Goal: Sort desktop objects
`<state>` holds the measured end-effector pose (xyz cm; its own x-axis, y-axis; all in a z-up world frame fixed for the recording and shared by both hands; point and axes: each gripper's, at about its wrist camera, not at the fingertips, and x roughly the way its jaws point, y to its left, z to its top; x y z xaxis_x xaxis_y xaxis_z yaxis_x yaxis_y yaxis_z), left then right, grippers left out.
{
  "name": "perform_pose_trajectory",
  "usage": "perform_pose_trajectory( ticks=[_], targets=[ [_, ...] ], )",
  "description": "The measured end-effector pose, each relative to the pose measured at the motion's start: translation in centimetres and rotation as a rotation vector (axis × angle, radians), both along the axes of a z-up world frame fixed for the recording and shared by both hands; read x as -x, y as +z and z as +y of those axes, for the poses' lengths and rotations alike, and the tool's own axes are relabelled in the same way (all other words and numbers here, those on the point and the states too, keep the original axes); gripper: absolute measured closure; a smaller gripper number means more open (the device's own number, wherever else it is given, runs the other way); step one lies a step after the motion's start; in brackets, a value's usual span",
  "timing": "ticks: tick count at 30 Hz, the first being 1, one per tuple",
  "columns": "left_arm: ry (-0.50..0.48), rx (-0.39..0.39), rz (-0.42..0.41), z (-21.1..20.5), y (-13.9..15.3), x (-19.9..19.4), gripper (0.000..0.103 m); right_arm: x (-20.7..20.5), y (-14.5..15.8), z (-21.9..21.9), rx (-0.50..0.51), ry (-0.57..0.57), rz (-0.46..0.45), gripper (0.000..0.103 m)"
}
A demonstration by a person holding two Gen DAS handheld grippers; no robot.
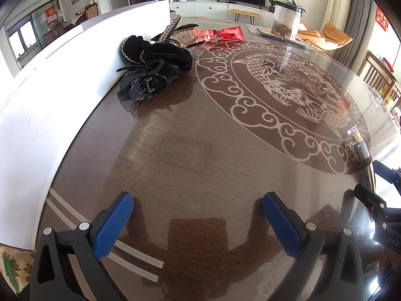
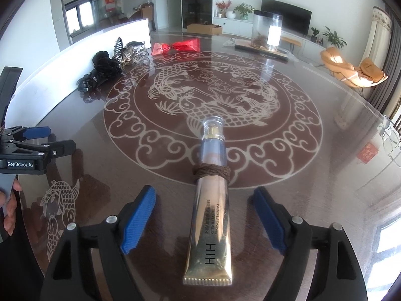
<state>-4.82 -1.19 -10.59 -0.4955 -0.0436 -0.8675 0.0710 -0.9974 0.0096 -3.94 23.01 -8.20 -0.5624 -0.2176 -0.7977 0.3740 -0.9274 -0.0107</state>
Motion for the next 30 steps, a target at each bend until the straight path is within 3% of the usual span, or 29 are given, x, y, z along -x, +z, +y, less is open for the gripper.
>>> perform_pose_trajectory(
  ticks=[22, 30],
  targets=[
    [0.009, -0.003, -0.026, 0.0, 0.1, 0.2, 0.0, 0.0, -0.1, -0.4, -0.003, 0.023, -0.003, 0.017],
    [0.279, -0.064, 0.158, -2.7, 3.0, 1.4, 0.0, -0.1, -0.1, -0.5, 0.0, 0.04, -0.005, 0.017]
  ],
)
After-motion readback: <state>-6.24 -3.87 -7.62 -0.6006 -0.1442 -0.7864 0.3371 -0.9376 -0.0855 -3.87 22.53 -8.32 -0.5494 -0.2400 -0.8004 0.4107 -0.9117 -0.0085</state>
